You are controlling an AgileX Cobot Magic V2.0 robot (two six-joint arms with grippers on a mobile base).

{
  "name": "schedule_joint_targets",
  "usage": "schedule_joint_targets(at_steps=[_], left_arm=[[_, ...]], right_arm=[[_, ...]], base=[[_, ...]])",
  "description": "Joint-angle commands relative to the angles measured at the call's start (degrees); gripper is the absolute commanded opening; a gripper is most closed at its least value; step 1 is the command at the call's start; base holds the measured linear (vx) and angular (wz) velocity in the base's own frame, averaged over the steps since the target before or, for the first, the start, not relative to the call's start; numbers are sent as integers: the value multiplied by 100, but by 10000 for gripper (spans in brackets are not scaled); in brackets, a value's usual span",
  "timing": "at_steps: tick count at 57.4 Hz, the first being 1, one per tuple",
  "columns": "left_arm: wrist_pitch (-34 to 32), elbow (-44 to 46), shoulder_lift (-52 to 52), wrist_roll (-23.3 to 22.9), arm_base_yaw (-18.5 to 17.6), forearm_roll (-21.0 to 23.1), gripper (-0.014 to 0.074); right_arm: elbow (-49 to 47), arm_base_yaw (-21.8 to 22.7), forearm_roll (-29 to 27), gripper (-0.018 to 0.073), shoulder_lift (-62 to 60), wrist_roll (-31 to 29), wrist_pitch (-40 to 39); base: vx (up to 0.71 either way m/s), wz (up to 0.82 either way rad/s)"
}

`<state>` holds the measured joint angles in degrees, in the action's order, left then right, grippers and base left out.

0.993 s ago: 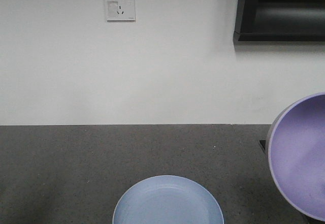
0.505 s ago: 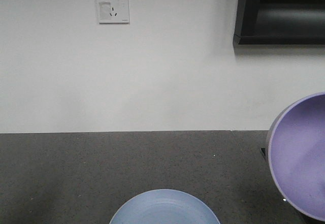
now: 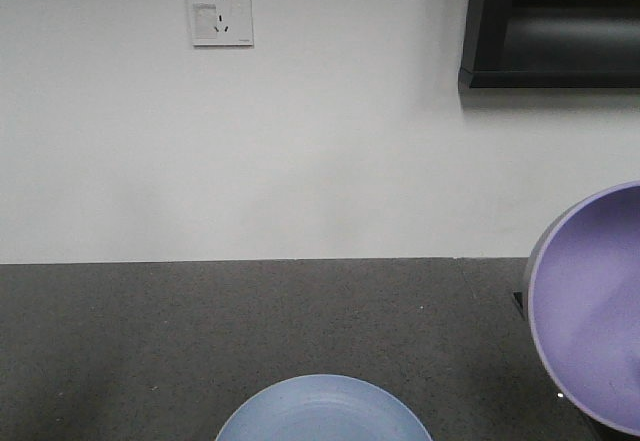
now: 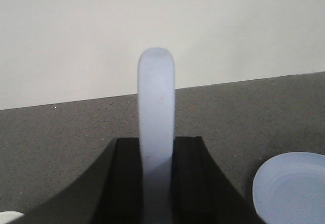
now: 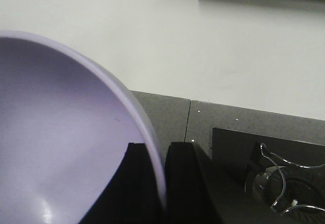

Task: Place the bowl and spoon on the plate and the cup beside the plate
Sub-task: 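Lower the lilac bowl onto the pale blue plate with the right gripper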

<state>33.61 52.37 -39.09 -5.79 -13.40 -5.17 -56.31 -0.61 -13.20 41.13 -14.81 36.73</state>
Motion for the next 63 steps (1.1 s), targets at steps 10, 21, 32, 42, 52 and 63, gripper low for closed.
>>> schedule_joint_targets(at_steps=[10, 21, 32, 42, 52, 63], left_arm=[[-481, 179, 2, -6, -43, -12, -3], [-506, 179, 2, -6, -43, -27, -3], [-486, 179, 2, -6, -43, -5, -3], [-486, 179, 2, -6, -43, -5, -3], [-486, 179, 2, -6, -43, -5, -3], [-486, 179, 2, -6, -43, -5, -3]], right_arm=[[-160, 5, -47, -9, 3, -37, -520], [-160, 5, -47, -9, 3, -37, -520], [-160, 5, -62, -9, 3, -37, -592], [-160, 5, -48, -9, 54, 144, -848], [-265, 5, -253, -9, 522, -10, -753], [-720, -1, -1618, -9, 1606, -752, -528]], base=[[0, 0], [0, 0], [0, 0], [0, 0], [0, 0], [0, 0]])
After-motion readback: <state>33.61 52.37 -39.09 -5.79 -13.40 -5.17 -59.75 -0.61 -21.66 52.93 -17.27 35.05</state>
